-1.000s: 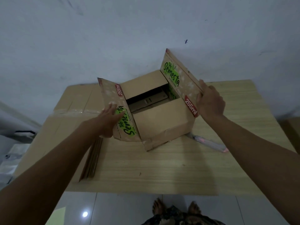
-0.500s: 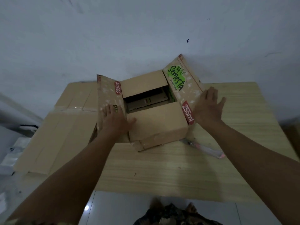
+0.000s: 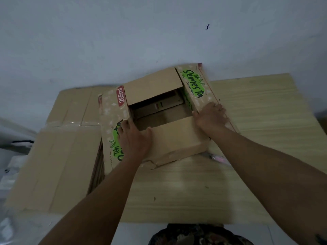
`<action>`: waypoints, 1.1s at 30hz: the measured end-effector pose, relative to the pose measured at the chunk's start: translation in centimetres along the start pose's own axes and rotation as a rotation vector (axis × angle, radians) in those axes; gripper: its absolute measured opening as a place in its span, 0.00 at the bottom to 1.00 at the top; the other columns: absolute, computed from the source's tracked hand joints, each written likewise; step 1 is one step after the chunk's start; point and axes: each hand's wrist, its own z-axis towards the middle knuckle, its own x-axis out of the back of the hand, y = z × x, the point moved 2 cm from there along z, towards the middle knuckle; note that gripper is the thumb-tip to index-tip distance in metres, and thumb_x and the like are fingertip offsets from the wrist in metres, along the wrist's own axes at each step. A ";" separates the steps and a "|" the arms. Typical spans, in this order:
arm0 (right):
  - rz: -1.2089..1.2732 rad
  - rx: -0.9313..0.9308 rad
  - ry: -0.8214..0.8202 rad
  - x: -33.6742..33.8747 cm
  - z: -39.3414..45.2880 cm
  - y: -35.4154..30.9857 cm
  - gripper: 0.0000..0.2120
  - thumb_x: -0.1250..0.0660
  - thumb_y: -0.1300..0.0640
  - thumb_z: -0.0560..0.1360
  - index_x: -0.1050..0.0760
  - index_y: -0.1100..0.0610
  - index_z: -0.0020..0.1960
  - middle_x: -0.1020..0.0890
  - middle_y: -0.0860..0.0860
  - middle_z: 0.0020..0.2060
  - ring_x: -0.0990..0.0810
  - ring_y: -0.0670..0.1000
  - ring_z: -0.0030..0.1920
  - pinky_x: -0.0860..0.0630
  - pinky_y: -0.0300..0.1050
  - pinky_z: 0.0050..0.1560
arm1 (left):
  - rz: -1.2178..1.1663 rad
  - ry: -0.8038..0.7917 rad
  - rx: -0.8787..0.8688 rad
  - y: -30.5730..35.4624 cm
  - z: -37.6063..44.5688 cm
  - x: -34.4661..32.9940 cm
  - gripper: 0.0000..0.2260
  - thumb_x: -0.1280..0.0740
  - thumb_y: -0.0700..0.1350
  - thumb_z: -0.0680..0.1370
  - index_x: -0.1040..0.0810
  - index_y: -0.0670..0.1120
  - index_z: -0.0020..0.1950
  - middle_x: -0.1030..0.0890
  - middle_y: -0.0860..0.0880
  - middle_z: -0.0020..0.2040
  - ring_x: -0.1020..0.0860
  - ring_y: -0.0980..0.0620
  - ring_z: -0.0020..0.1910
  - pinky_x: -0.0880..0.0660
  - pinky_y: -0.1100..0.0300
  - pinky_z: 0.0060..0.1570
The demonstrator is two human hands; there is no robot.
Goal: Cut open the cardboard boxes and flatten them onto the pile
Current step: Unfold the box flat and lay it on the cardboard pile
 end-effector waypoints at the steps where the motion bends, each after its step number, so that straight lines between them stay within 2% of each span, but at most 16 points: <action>1: 0.001 0.021 0.041 -0.2 0.2 -0.1 0.33 0.40 0.42 0.82 0.40 0.62 0.77 0.36 0.63 0.76 0.38 0.63 0.75 0.36 0.60 0.70 | 0.013 0.015 -0.003 0.0 0.4 0.0 0.32 0.31 0.57 0.75 0.33 0.43 0.73 0.32 0.40 0.70 0.34 0.37 0.68 0.34 0.43 0.66; 3: -0.017 0.102 0.071 -0.5 0.3 -0.1 0.20 0.43 0.49 0.84 0.28 0.60 0.69 0.25 0.60 0.67 0.27 0.62 0.67 0.32 0.52 0.63 | 0.040 0.035 0.016 0.0 1.2 0.2 0.31 0.29 0.54 0.75 0.34 0.42 0.73 0.33 0.40 0.70 0.35 0.37 0.68 0.35 0.43 0.66; 5: -0.047 0.169 0.052 -1.0 0.0 0.5 0.16 0.45 0.53 0.84 0.25 0.59 0.64 0.23 0.60 0.63 0.24 0.61 0.63 0.31 0.50 0.60 | 0.079 0.041 0.038 -0.1 2.2 0.3 0.32 0.29 0.52 0.76 0.37 0.42 0.75 0.36 0.39 0.72 0.38 0.37 0.71 0.39 0.43 0.68; 10: 0.120 0.156 0.057 -1.5 -0.2 3.1 0.20 0.46 0.48 0.85 0.24 0.62 0.61 0.22 0.64 0.59 0.23 0.64 0.59 0.30 0.49 0.51 | 0.024 -0.021 0.130 0.6 4.5 -0.3 0.40 0.30 0.53 0.78 0.47 0.40 0.81 0.47 0.37 0.80 0.50 0.37 0.80 0.47 0.41 0.75; 13: 0.146 0.141 0.087 -1.3 0.0 4.2 0.22 0.46 0.48 0.84 0.23 0.64 0.61 0.21 0.66 0.58 0.23 0.66 0.59 0.29 0.50 0.52 | -0.012 -0.064 0.164 1.8 5.4 -1.0 0.38 0.32 0.51 0.80 0.48 0.39 0.81 0.46 0.39 0.81 0.48 0.39 0.80 0.46 0.41 0.75; 15: 0.159 0.136 0.100 -1.2 -0.1 4.4 0.23 0.46 0.47 0.84 0.23 0.64 0.62 0.22 0.67 0.58 0.24 0.66 0.59 0.28 0.52 0.55 | -0.068 -0.087 0.212 1.9 6.0 -1.6 0.34 0.34 0.48 0.81 0.46 0.37 0.81 0.41 0.39 0.79 0.41 0.39 0.78 0.41 0.42 0.73; 17: 0.173 0.130 0.106 -1.2 -0.2 4.4 0.25 0.48 0.44 0.85 0.23 0.63 0.61 0.22 0.67 0.58 0.24 0.67 0.60 0.29 0.53 0.56 | -0.130 -0.099 0.221 1.5 6.6 -2.4 0.26 0.36 0.46 0.80 0.34 0.36 0.75 0.31 0.37 0.73 0.31 0.37 0.71 0.33 0.43 0.69; 18: 0.173 0.125 0.113 -1.3 -0.4 4.3 0.27 0.49 0.42 0.85 0.23 0.63 0.61 0.22 0.67 0.58 0.24 0.67 0.60 0.29 0.53 0.56 | -0.166 -0.116 0.194 1.3 6.8 -2.7 0.20 0.36 0.45 0.80 0.27 0.36 0.68 0.25 0.36 0.67 0.27 0.35 0.66 0.29 0.44 0.64; 20: 0.162 0.105 0.131 -1.4 -0.6 4.1 0.30 0.52 0.40 0.85 0.23 0.62 0.61 0.22 0.66 0.58 0.24 0.66 0.59 0.29 0.53 0.56 | -0.277 -0.181 0.145 0.9 7.1 -3.1 0.12 0.38 0.43 0.81 0.22 0.35 0.56 0.20 0.35 0.54 0.22 0.35 0.56 0.25 0.47 0.53; 23: 0.161 0.096 0.140 -1.6 -0.7 3.9 0.30 0.52 0.39 0.85 0.23 0.63 0.61 0.22 0.67 0.58 0.24 0.66 0.59 0.30 0.54 0.56 | -0.427 -0.268 0.173 0.1 7.6 -3.3 0.11 0.40 0.42 0.83 0.20 0.38 0.51 0.19 0.35 0.50 0.21 0.37 0.51 0.29 0.51 0.44; 25: 0.147 0.103 0.156 -1.7 -0.7 3.8 0.30 0.52 0.40 0.85 0.23 0.63 0.61 0.22 0.67 0.57 0.24 0.66 0.58 0.30 0.53 0.54 | -0.505 -0.299 0.216 -0.6 7.8 -3.4 0.10 0.40 0.42 0.83 0.22 0.43 0.46 0.19 0.38 0.48 0.21 0.39 0.49 0.31 0.53 0.43; 28: 0.097 0.100 0.181 -1.7 -0.7 3.6 0.29 0.52 0.42 0.85 0.23 0.64 0.60 0.21 0.66 0.56 0.23 0.66 0.57 0.33 0.51 0.49 | -0.569 -0.319 0.248 -1.0 8.1 -3.4 0.15 0.40 0.41 0.83 0.28 0.50 0.37 0.21 0.41 0.44 0.23 0.43 0.45 0.31 0.54 0.42; 30: 0.042 0.093 0.188 -1.6 -0.6 3.5 0.28 0.52 0.42 0.85 0.23 0.63 0.60 0.21 0.66 0.56 0.23 0.65 0.56 0.35 0.51 0.48 | -0.499 -0.315 0.198 -0.5 8.0 -3.2 0.13 0.40 0.42 0.83 0.25 0.46 0.39 0.21 0.42 0.42 0.22 0.41 0.45 0.32 0.55 0.41; 32: -0.049 0.099 0.214 -1.4 -0.6 3.3 0.26 0.51 0.42 0.85 0.25 0.61 0.61 0.20 0.64 0.55 0.22 0.65 0.55 0.33 0.52 0.48 | -0.356 -0.295 0.131 0.2 8.0 -2.9 0.10 0.40 0.42 0.82 0.21 0.39 0.52 0.19 0.38 0.50 0.21 0.37 0.53 0.28 0.52 0.46; 33: -0.093 0.116 0.245 -1.2 -0.6 3.3 0.24 0.49 0.42 0.85 0.27 0.60 0.62 0.20 0.63 0.56 0.21 0.65 0.55 0.32 0.52 0.48 | -0.291 -0.278 0.101 0.6 8.1 -2.7 0.12 0.38 0.43 0.81 0.23 0.38 0.60 0.20 0.37 0.56 0.22 0.36 0.58 0.26 0.49 0.51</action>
